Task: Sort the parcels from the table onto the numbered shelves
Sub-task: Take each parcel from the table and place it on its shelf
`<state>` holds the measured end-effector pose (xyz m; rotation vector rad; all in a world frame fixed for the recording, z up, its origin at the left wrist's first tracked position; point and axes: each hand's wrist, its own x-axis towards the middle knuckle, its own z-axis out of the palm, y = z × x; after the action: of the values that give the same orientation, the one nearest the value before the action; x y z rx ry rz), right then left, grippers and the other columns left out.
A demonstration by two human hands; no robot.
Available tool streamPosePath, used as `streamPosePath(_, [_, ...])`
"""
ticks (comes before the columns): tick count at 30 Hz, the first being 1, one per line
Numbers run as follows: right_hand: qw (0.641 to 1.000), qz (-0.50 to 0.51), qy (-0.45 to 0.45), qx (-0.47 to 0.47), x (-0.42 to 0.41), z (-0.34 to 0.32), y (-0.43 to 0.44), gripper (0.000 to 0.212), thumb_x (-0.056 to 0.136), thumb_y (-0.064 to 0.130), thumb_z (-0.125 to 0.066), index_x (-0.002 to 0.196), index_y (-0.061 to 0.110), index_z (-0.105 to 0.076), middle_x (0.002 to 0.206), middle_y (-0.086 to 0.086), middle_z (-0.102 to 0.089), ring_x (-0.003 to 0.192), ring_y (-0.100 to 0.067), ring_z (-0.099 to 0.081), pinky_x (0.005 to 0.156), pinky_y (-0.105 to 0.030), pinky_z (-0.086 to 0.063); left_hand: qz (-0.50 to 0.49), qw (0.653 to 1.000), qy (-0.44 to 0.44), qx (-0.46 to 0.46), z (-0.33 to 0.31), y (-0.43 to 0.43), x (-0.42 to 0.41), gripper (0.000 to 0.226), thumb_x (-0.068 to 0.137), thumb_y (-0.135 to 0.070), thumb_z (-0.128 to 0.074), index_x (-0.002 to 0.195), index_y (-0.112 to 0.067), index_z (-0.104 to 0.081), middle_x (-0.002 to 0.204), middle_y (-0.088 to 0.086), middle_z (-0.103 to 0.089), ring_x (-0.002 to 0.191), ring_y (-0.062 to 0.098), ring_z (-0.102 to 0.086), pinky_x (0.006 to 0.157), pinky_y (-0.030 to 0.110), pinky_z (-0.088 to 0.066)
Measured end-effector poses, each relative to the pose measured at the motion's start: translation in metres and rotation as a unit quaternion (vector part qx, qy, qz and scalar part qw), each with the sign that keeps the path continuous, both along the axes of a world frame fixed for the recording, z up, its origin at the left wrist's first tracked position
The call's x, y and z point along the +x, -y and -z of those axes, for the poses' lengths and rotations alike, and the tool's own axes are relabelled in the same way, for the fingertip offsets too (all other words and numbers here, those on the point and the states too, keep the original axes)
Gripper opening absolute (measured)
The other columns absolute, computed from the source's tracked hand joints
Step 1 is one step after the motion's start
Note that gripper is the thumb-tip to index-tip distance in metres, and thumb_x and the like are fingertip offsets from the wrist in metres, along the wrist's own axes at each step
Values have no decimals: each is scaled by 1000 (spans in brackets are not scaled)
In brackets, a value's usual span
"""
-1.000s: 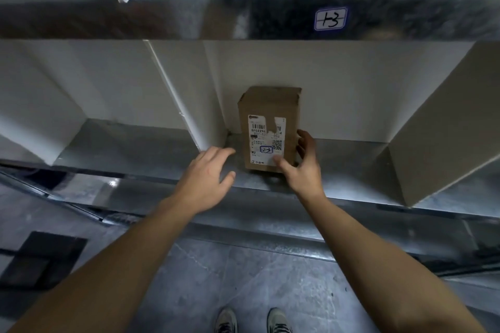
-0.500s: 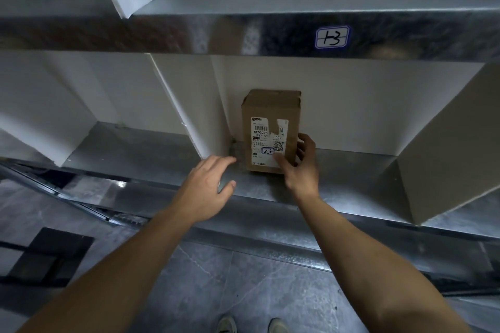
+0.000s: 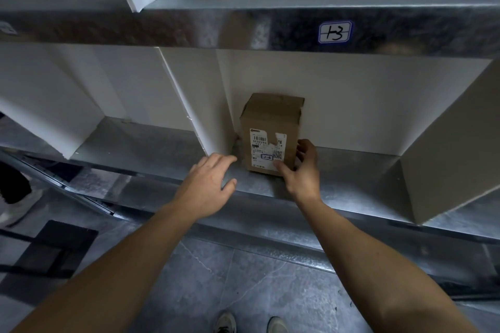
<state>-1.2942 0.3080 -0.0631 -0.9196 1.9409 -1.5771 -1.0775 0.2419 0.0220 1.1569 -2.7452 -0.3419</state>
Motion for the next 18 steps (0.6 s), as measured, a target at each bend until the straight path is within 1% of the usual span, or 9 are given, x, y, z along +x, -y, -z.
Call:
streamPosePath(2, [1000, 1, -3, 2, 0, 0, 4, 68, 80, 25, -83, 134, 29, -41, 135, -2, -53, 118, -13, -54, 98, -32, -50, 1, 1000, 4, 0, 1, 0, 0, 49, 94, -34, -52, 141, -21, -44, 137, -1, -48, 124, 20, -44, 104, 39, -38])
streamPosePath(6, [1000, 5, 2, 1, -2, -2, 15, 69, 79, 27, -83, 133, 33, -40, 132, -1, -53, 119, -16, -55, 101, -41, -51, 0, 1000, 2, 3, 2, -1, 1, 49, 95, -34, -52, 141, -22, -44, 136, -1, -48, 124, 20, -44, 104, 39, -38])
streamPosePath(9, [1000, 3, 10, 0, -3, -2, 18, 70, 78, 26, -83, 132, 35, -40, 133, -2, -53, 120, -15, -55, 103, -44, -50, -4, 1000, 0, 3, 2, 1, 2, 49, 94, -34, -52, 141, -22, -44, 137, -1, -48, 124, 20, -44, 104, 39, -38])
streamPosePath(13, [1000, -9, 20, 1, -4, -4, 14, 67, 79, 24, -84, 129, 35, -41, 133, -1, -52, 119, -14, -56, 102, -42, -52, 1, 1000, -2, 3, 0, 2, 4, 49, 94, -34, -53, 141, -21, -44, 137, -1, -49, 125, 20, -44, 105, 39, -38])
streamPosePath(15, [999, -13, 31, -1, -3, -5, 9, 63, 81, 20, -83, 125, 36, -41, 130, 3, -53, 118, -13, -56, 102, -39, -51, 0, 1000, -3, 5, -1, 0, 4, 50, 94, -34, -53, 141, -22, -44, 138, -1, -48, 125, 20, -44, 105, 39, -38])
streamPosePath(18, [999, -16, 37, 5, -2, -10, 4, 61, 83, 18, -81, 125, 35, -40, 124, 10, -52, 118, -12, -54, 98, -27, -48, -1, 1000, -9, 9, -2, -2, 3, 50, 94, -35, -54, 142, -22, -43, 139, -1, -47, 126, 21, -43, 105, 40, -37])
